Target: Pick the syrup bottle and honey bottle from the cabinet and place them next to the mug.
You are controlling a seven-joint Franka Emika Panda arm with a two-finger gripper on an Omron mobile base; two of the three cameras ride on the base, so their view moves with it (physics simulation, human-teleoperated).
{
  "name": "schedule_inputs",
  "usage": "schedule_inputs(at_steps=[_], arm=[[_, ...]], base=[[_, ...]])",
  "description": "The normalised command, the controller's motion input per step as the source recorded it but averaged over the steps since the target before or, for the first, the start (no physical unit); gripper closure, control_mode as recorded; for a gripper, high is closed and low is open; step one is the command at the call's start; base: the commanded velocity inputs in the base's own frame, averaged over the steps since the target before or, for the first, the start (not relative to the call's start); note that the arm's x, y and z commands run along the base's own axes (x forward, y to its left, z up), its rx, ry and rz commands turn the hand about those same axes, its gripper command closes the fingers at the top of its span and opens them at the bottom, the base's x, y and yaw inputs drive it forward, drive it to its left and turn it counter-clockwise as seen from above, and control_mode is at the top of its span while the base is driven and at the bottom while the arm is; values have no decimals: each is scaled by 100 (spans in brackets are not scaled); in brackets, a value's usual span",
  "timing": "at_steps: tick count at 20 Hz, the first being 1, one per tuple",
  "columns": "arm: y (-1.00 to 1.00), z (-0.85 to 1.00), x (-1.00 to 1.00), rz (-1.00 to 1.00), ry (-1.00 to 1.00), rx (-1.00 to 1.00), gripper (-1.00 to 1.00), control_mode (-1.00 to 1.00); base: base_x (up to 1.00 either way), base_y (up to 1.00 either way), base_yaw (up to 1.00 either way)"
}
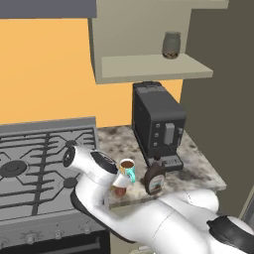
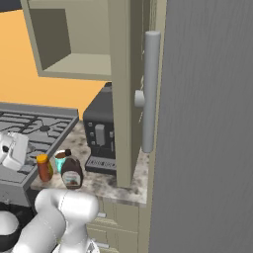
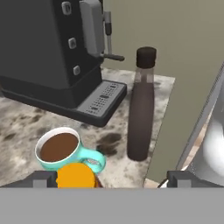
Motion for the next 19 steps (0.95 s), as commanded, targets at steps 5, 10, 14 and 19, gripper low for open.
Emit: schedule_inputs(at_steps=[5,10,14,19], arm=[[-82,45,2,13,4,0,-100,-100],[-81,37,0,34,0,0,-100,-100],[-92,25,-1,53,0,0,-100,-100],[-67,48,-36,61,4,0,-100,-100]], base=[[0,0,0],[0,0,0],[0,0,0],[0,0,0]])
